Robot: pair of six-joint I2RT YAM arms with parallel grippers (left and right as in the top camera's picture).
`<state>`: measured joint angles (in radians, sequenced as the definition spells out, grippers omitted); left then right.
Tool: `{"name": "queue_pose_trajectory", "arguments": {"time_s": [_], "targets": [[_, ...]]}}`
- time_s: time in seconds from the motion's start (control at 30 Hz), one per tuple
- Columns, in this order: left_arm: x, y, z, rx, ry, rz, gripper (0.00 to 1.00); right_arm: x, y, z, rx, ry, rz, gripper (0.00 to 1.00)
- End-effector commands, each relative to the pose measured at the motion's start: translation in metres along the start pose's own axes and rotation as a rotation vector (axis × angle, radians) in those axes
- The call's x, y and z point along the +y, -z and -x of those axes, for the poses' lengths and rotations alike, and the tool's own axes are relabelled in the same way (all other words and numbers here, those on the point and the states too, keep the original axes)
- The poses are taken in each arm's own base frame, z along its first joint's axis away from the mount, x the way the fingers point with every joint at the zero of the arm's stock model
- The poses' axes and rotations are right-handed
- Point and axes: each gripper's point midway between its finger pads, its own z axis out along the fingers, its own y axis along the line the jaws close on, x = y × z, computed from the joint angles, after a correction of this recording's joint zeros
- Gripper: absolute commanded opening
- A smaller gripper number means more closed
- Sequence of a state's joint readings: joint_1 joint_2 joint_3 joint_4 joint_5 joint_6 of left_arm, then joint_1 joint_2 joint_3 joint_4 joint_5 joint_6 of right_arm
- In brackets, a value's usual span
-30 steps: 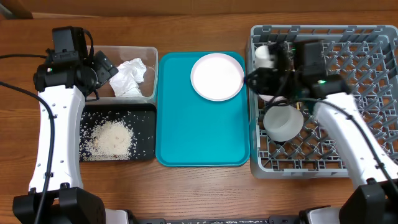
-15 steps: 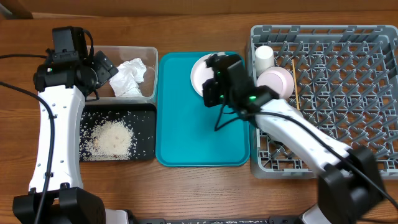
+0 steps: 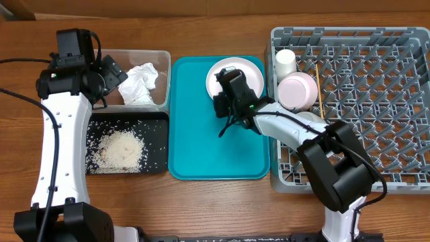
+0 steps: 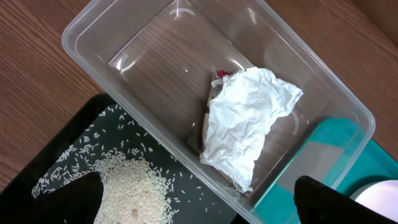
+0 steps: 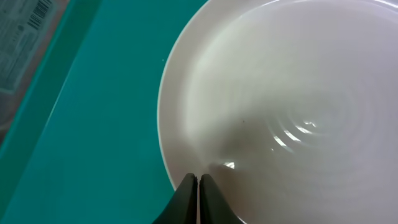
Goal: Sort waste into correct bins and load items into the dishwasher
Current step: 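Move the right gripper to the white plate on the teal tray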
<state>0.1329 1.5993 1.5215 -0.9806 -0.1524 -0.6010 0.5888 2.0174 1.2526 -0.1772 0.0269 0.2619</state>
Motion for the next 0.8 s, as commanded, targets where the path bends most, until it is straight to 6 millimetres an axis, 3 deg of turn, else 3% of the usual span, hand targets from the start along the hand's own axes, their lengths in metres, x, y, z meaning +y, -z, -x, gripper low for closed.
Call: {"name": "queue_pose_trajectory", "arguments": {"time_s": [0.0, 0.4, 0.57, 0.77], "targets": [[-0.001, 0.001, 0.003, -0.003, 0.016, -0.005, 1.0, -0.003, -0.007, -0.011, 0.028, -0.001, -0.016, 0.06], [-0.001, 0.001, 0.003, -0.003, 0.017, -0.005, 1.0, -0.013, -0.016, -0.016, 0.039, -0.01, -0.039, 0.11], [-0.001, 0.001, 0.003, -0.003, 0.017, -0.005, 1.0, 0.024, -0.011, -0.046, 0.186, -0.102, 0.147, 0.07], [-0.001, 0.001, 0.003, -0.003, 0.016, -0.005, 1.0, 0.072, 0.009, -0.091, 0.403, -0.172, 0.331, 0.06]]}}
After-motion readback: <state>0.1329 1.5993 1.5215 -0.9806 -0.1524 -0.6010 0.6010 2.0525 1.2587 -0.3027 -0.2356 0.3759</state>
